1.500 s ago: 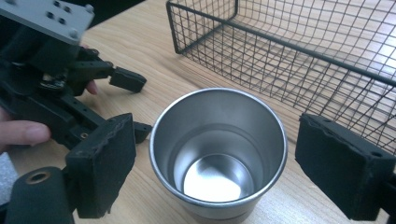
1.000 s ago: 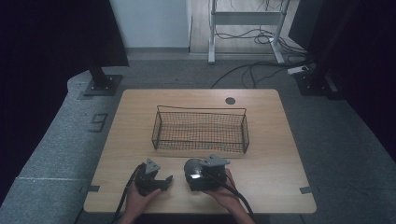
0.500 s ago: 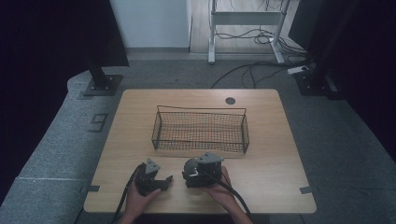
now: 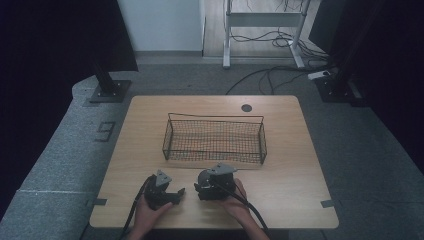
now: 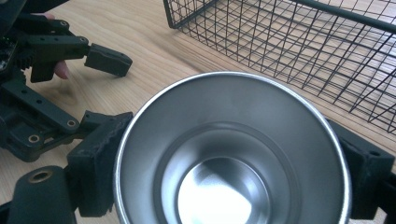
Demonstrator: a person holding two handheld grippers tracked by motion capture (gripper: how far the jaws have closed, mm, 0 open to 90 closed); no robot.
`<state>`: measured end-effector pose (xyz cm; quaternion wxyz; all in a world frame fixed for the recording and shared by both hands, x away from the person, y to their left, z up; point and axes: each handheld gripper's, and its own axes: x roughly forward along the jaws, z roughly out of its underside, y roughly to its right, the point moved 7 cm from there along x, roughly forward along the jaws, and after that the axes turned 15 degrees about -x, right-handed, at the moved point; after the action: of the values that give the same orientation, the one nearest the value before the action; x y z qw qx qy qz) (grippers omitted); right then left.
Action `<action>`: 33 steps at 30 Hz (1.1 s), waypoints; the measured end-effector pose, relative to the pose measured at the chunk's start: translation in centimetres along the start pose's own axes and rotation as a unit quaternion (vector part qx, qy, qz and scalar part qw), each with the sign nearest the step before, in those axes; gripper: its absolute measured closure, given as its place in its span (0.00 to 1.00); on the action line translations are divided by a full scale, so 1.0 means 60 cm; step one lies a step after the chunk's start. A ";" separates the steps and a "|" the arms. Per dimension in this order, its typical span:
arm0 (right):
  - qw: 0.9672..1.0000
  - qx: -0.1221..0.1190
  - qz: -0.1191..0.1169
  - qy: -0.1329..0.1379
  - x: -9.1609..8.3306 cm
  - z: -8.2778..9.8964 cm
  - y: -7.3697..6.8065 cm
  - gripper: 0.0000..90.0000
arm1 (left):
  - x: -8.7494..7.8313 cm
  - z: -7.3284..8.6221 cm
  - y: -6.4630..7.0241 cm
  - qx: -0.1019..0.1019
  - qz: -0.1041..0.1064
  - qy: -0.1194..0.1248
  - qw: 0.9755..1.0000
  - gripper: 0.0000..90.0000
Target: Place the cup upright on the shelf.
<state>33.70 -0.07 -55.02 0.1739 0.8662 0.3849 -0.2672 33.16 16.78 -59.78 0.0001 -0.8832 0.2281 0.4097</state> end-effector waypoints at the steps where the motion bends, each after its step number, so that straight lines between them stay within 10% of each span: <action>1: 1.000 0.000 0.000 0.000 0.000 0.000 0.000 0.15 | 0.000 0.000 0.000 0.001 0.000 0.000 1.000 0.19; 33: 0.999 -0.012 -0.009 0.050 -0.058 -0.026 0.025 0.15 | 0.000 0.000 0.000 0.000 0.000 0.000 1.000 0.18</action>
<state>33.40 -2.24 -51.59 0.1624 0.8730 0.4038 -0.2202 33.16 16.77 -59.78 0.0000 -0.8834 0.2280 0.4093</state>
